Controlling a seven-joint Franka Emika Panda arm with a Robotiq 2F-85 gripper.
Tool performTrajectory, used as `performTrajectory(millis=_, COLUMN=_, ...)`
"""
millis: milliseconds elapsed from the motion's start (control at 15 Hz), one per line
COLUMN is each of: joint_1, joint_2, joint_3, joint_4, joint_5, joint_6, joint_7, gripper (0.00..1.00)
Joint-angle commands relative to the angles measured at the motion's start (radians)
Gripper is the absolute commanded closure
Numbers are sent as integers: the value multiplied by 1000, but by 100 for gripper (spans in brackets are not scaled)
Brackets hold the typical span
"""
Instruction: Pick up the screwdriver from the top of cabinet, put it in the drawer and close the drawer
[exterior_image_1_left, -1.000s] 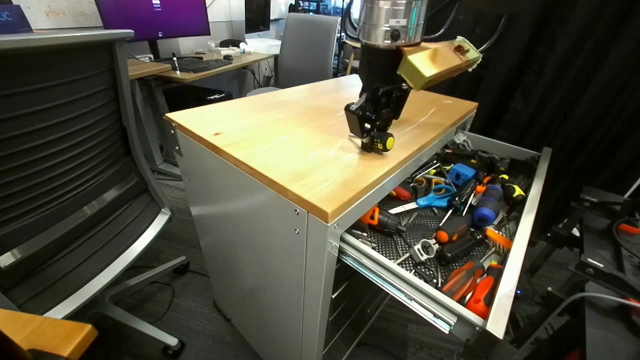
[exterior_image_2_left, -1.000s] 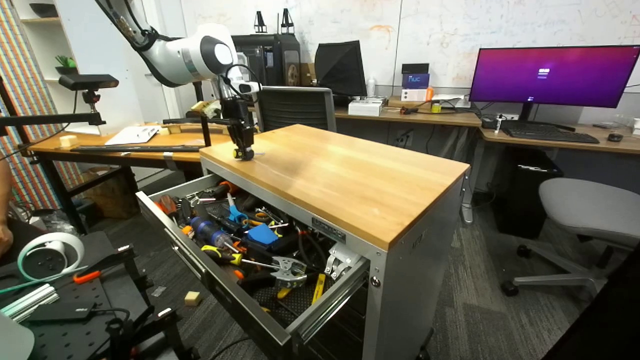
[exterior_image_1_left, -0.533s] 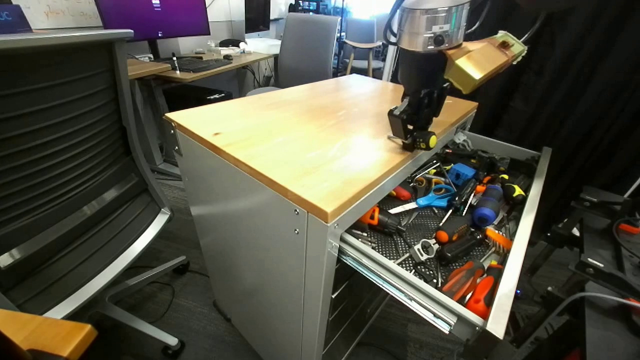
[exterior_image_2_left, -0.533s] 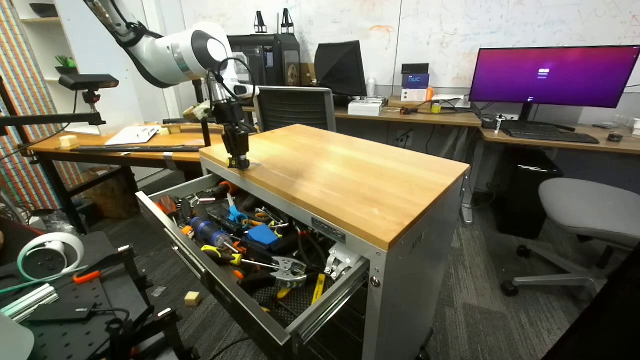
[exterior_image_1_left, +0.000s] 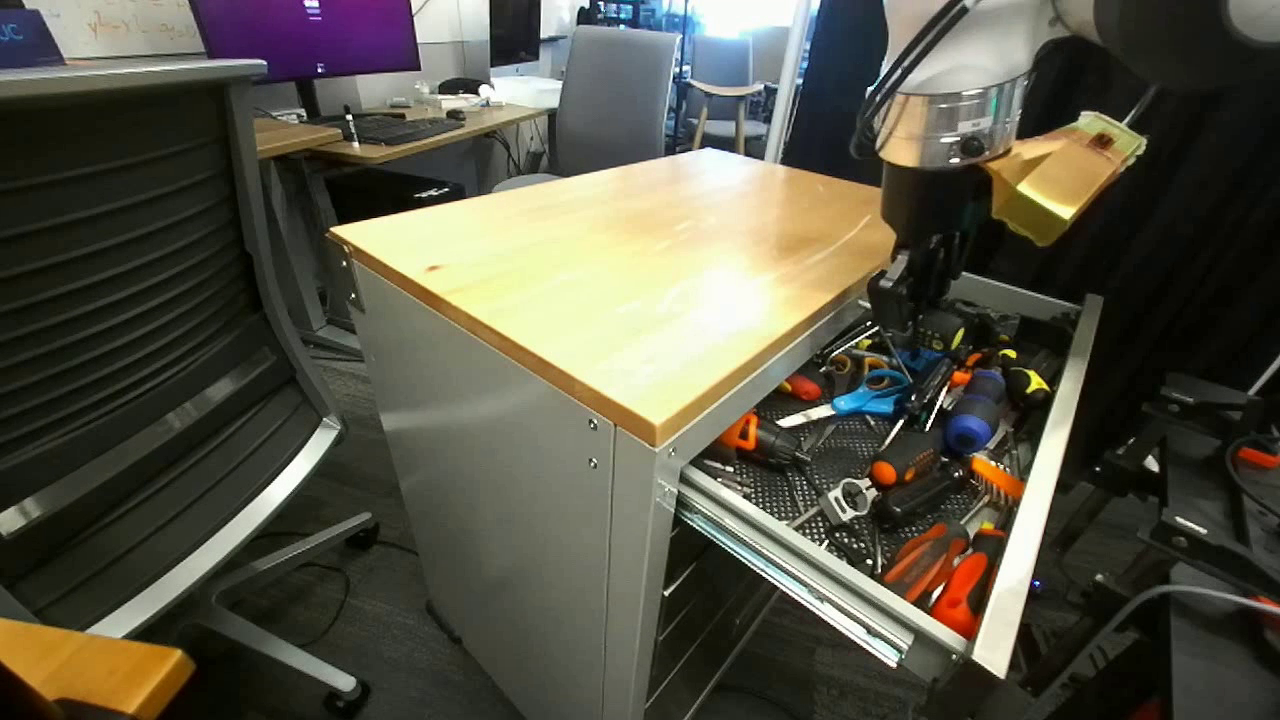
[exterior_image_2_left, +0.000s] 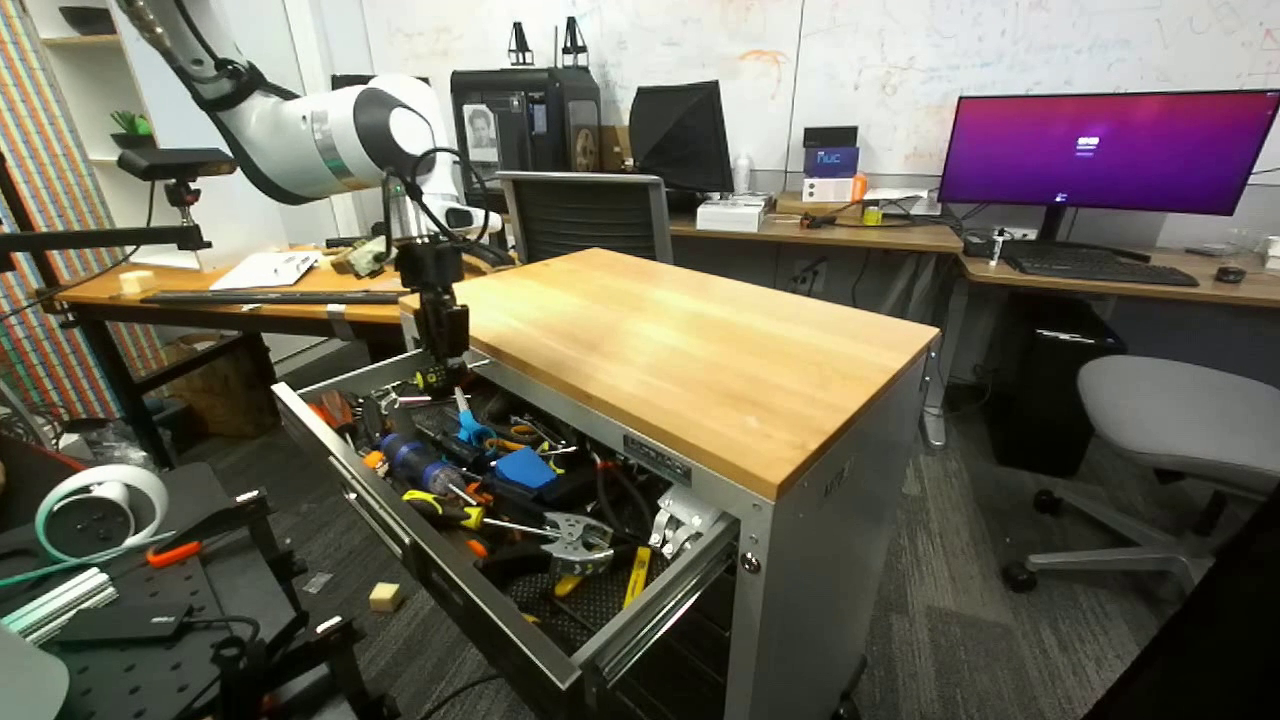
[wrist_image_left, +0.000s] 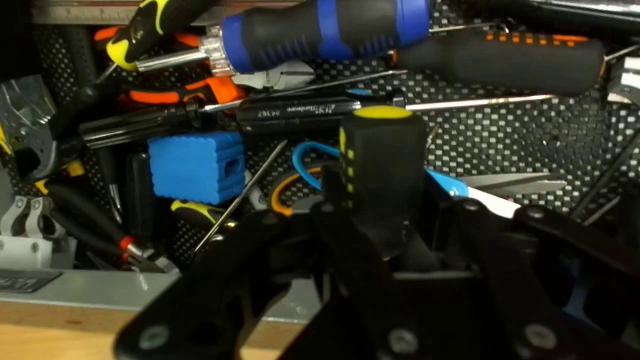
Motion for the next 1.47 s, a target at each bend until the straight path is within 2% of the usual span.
performTrajectory(millis=0, joint_1=-29, joint_2=0, joint_3=27, joint_4=-26, joint_5=-9, joint_6=62, joint_7=-57, gripper=33)
performTrajectory(millis=200, joint_1=-34, joint_2=-14, joint_3=26, joint_4=-38, joint_5=-17, joint_6=55, joint_7=-102, gripper=10)
performTrajectory(millis=267, joint_1=-47, joint_2=-13, joint_3=31, joint_4=-41, joint_5=20, joint_6=38, joint_7=-153, gripper=3)
performTrajectory(millis=333, joint_1=-66, joint_2=-5, joint_3=41, joint_4=-40, joint_5=86, joint_6=0, joint_7=-227, gripper=0)
performTrajectory(millis=400, joint_1=-84, joint_2=4, joint_3=47, joint_4=-44, joint_5=152, joint_6=-46, joint_7=-293, gripper=0)
performTrajectory(millis=533, joint_1=-104, joint_2=4, joint_3=41, joint_4=-57, joint_5=218, joint_6=-142, joint_7=-344, gripper=0)
performTrajectory(millis=867, joint_1=-173, joint_2=50, joint_3=28, joint_4=-39, joint_5=330, joint_6=-382, joint_7=-492, gripper=0)
performTrajectory(millis=1000, joint_1=-191, joint_2=98, joint_3=23, joint_4=-12, joint_5=345, joint_6=-458, joint_7=-521, gripper=26)
performTrajectory(millis=1200, joint_1=-204, joint_2=177, joint_3=15, joint_4=30, joint_5=338, joint_6=-530, joint_7=-519, gripper=49)
performTrajectory(millis=1400, joint_1=-196, joint_2=237, joint_3=5, joint_4=61, joint_5=312, joint_6=-477, joint_7=-483, gripper=73)
